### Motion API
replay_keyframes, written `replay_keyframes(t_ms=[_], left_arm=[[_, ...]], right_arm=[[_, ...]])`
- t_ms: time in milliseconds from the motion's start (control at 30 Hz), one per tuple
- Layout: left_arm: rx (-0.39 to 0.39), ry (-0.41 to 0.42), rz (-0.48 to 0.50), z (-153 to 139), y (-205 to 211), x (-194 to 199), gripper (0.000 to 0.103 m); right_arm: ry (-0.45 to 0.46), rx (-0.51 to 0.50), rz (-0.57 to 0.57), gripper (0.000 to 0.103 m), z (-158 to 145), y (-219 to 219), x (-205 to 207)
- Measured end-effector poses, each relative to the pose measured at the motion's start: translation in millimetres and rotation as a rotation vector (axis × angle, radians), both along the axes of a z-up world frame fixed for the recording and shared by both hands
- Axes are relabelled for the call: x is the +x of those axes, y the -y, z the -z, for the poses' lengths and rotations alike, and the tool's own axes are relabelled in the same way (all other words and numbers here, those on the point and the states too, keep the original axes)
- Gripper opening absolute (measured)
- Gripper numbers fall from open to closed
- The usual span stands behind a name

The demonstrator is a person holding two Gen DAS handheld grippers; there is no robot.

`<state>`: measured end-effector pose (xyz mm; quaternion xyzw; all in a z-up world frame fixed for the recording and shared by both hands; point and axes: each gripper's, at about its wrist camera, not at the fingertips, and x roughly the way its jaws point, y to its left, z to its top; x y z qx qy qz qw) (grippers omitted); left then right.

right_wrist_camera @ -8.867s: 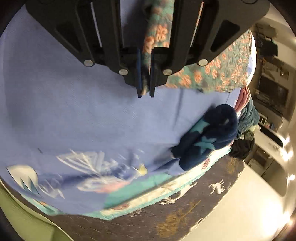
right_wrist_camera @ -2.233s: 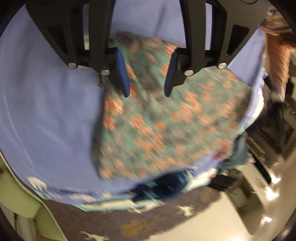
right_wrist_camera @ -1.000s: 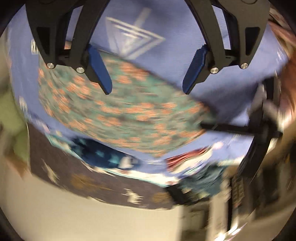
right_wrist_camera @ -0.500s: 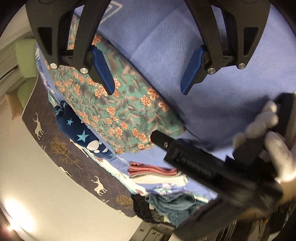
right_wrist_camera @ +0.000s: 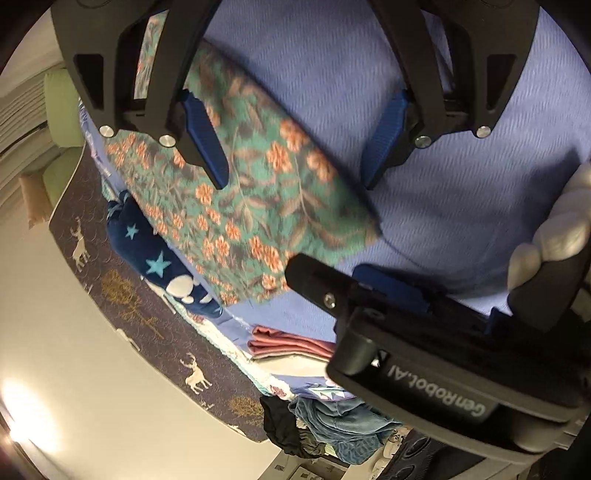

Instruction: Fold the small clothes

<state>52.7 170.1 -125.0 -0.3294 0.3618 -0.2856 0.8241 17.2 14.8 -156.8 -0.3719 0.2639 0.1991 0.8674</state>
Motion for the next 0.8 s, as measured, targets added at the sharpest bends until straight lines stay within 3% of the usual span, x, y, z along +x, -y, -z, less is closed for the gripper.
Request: replay_keyframes(t_ms=[167, 333, 433, 633, 667, 700, 733, 800], left_arm=[[-0.013, -0.008, 0.078, -6.8, 5.5, 18.1, 0.063], [0.054, -0.052, 0.187, -10.3, 28.6, 69.3, 0.063], [0.067, -0.078, 0.199, -11.3, 34.7, 96.8, 0.063], [-0.001, -0.144, 0.154, -8.9, 34.6, 143.9, 0.061], [0.001, -0.150, 0.153, -9.1, 36.8, 148.0, 0.050], [0.001, -0.159, 0.155, -9.1, 39.6, 150.7, 0.027], [0.005, -0.170, 0.151, -8.9, 43.2, 153.2, 0.016], [0.019, -0.159, 0.150, -16.0, 50.0, 152.8, 0.012]], right_arm=[[0.028, -0.030, -0.025, 0.053, 3.7, -17.6, 4.3], [0.027, -0.022, -0.022, 0.049, 3.2, -17.8, 7.6], [0.020, -0.019, -0.017, 0.047, 2.9, -17.0, 9.3], [-0.001, 0.005, 0.011, 0.037, 2.8, -15.8, 22.6], [-0.004, 0.006, 0.016, 0.029, 3.2, -16.0, 24.6], [-0.014, 0.012, 0.019, 0.022, 3.1, -15.1, 27.1], [-0.020, 0.028, 0.025, 0.015, 1.3, -13.2, 28.1], [-0.019, 0.098, 0.036, 0.011, -10.7, -3.9, 26.4]])
